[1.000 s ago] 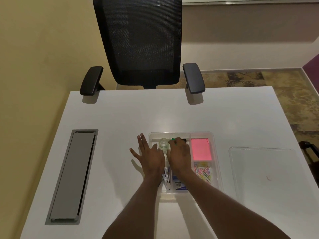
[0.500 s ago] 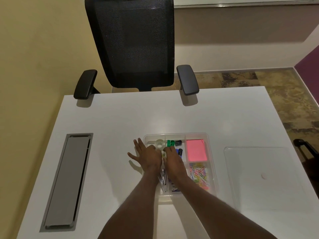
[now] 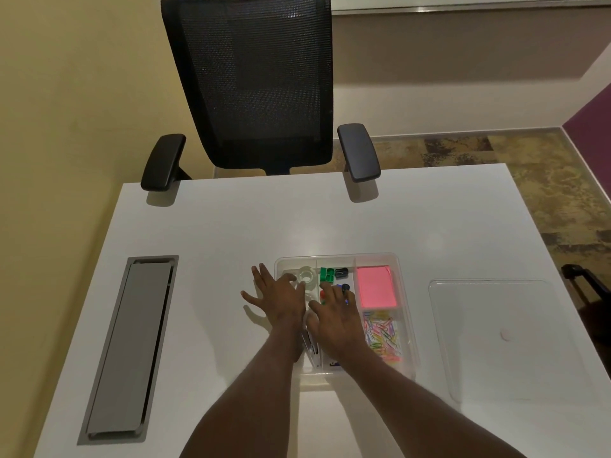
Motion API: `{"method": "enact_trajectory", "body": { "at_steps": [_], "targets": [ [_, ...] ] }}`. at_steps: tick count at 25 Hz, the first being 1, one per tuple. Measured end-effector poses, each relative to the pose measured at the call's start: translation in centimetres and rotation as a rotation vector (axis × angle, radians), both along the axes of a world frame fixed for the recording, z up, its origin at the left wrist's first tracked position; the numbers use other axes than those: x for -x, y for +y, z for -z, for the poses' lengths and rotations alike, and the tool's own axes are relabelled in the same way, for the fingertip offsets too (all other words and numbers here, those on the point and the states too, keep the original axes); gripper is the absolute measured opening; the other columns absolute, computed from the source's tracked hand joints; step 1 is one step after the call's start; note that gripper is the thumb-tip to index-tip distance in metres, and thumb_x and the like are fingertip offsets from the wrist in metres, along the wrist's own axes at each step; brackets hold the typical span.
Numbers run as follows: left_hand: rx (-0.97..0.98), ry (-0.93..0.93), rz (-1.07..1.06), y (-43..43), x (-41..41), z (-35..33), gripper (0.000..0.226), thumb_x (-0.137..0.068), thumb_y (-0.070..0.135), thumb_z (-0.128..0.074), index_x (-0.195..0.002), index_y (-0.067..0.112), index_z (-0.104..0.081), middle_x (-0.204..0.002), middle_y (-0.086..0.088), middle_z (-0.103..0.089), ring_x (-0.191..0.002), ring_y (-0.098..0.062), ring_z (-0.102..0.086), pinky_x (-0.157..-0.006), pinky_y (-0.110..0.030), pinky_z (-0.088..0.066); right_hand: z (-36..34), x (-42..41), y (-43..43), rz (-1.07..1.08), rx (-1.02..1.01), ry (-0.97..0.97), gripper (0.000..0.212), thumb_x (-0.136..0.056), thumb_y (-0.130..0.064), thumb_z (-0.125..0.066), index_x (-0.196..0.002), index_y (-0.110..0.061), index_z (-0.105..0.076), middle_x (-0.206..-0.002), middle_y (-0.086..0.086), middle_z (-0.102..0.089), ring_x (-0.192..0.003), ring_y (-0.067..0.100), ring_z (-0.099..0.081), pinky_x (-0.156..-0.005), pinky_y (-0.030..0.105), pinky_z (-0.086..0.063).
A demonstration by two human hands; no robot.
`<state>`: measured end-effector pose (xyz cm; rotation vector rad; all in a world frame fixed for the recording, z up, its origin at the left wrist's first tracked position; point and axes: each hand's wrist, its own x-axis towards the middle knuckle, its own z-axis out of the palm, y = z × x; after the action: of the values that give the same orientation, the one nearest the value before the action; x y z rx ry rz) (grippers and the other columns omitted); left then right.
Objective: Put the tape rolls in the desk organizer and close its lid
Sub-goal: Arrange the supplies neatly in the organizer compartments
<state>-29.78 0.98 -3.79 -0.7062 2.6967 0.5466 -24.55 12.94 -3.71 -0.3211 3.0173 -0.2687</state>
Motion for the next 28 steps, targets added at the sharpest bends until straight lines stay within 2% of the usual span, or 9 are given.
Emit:
{"method": "enact_trajectory", "body": {
  "at_steps": [2, 7, 10, 12, 15, 18, 22, 24, 28],
  "targets": [
    [-0.007, 0.017, -0.004, 0.3, 0.2, 0.0, 0.029, -0.098, 0.049, -0.057, -0.121, 0.036, -0.07, -0.173, -0.007, -0.012, -0.162, -0.023, 0.007, -0.123, -0.069, 0.001, 0.0, -0.1, 0.1, 0.002, -0.002, -0.001, 0.035, -0.095, -0.041, -0.046, -0.097, -0.024, -0.076, -0.131, 0.009, -0.066, -0.127, 0.027, -0.057, -0.104, 0.048, -0.047],
    [-0.014, 0.052, 0.009, 0.5, 0.0, -0.3, 0.029, -0.101, 0.036, -0.049, -0.12, 0.036, -0.071, -0.174, -0.004, -0.012, -0.162, -0.021, 0.007, -0.123, -0.069, 0.004, 0.0, 0.1, 0.1, -0.039, -0.008, -0.059, 0.031, -0.099, -0.039, -0.053, -0.113, -0.019, -0.073, -0.141, 0.013, -0.059, -0.137, 0.031, -0.05, -0.112, 0.05, -0.039],
    [0.076, 0.067, 0.017, -0.2, -1.0, 0.0, 0.031, -0.102, 0.032, -0.045, -0.118, 0.032, -0.072, -0.173, -0.006, -0.015, -0.162, -0.023, 0.003, -0.123, -0.069, 0.0, -0.2, -0.1, -0.2, 0.02, 0.021, -0.074, 0.035, -0.1, -0.037, -0.049, -0.121, -0.016, -0.068, -0.145, 0.013, -0.056, -0.138, 0.031, -0.049, -0.114, 0.05, -0.037],
    [0.157, 0.042, 0.048, -0.3, -2.0, 0.4, 0.033, -0.103, 0.033, -0.042, -0.112, 0.028, -0.073, -0.172, -0.008, -0.017, -0.162, -0.025, 0.002, -0.123, -0.069, -0.003, -0.1, -0.2, -0.2, 0.032, 0.027, -0.088, 0.037, -0.102, -0.037, -0.046, -0.128, -0.016, -0.062, -0.149, 0.013, -0.052, -0.14, 0.031, -0.046, -0.116, 0.05, -0.034],
    [0.123, 0.017, 0.096, 0.1, -3.3, 1.0, 0.036, -0.102, 0.037, -0.041, -0.104, 0.028, -0.076, -0.173, -0.005, -0.015, -0.162, -0.023, 0.004, -0.124, -0.068, 0.0, 0.0, -0.4, -0.1, 0.002, 0.03, -0.129, 0.04, -0.104, -0.038, -0.041, -0.133, -0.016, -0.056, -0.153, 0.013, -0.047, -0.144, 0.031, -0.04, -0.118, 0.049, -0.03],
    [0.08, 0.036, 0.075, 0.5, -3.9, 1.1, 0.036, -0.101, 0.038, -0.043, -0.102, 0.027, -0.077, -0.173, -0.003, -0.017, -0.162, -0.02, 0.002, -0.123, -0.067, 0.002, -0.1, -0.9, 0.0, -0.027, 0.005, -0.114, 0.041, -0.103, -0.038, -0.048, -0.136, -0.014, -0.056, -0.151, 0.014, -0.05, -0.143, 0.032, -0.043, -0.118, 0.05, -0.033],
    [0.092, 0.063, 0.109, 0.2, -4.4, 0.7, 0.032, -0.102, 0.039, -0.045, -0.123, 0.033, -0.069, -0.172, -0.006, -0.019, -0.162, -0.023, 0.001, -0.122, -0.067, 0.004, -0.8, -1.1, 0.2, -0.066, 0.0, -0.126, 0.046, -0.104, -0.036, -0.047, -0.142, -0.011, -0.05, -0.154, 0.016, -0.046, -0.145, 0.034, -0.039, -0.12, 0.051, -0.03],
    [0.115, 0.078, 0.142, 0.2, -5.1, 0.4, 0.035, -0.102, 0.038, -0.046, -0.133, 0.032, -0.061, -0.171, -0.007, -0.022, -0.162, -0.025, -0.002, -0.123, -0.066, 0.002, -1.5, -1.2, 0.6, -0.048, 0.007, -0.091, 0.042, -0.102, -0.031, -0.05, -0.137, -0.009, -0.054, -0.148, 0.016, -0.052, -0.14, 0.034, -0.046, -0.117, 0.049, -0.037],
    [0.137, 0.112, 0.194, 0.3, -7.6, -1.1, 0.043, -0.1, 0.035, -0.051, -0.142, 0.029, -0.052, -0.17, -0.007, -0.024, -0.161, -0.025, -0.008, -0.124, -0.063, -0.001, -3.1, -2.2, 1.5, -0.07, -0.014, -0.063, 0.04, -0.104, -0.026, -0.049, -0.138, -0.006, -0.053, -0.147, 0.016, -0.052, -0.138, 0.033, -0.047, -0.116, 0.045, -0.038]
  ]
}}
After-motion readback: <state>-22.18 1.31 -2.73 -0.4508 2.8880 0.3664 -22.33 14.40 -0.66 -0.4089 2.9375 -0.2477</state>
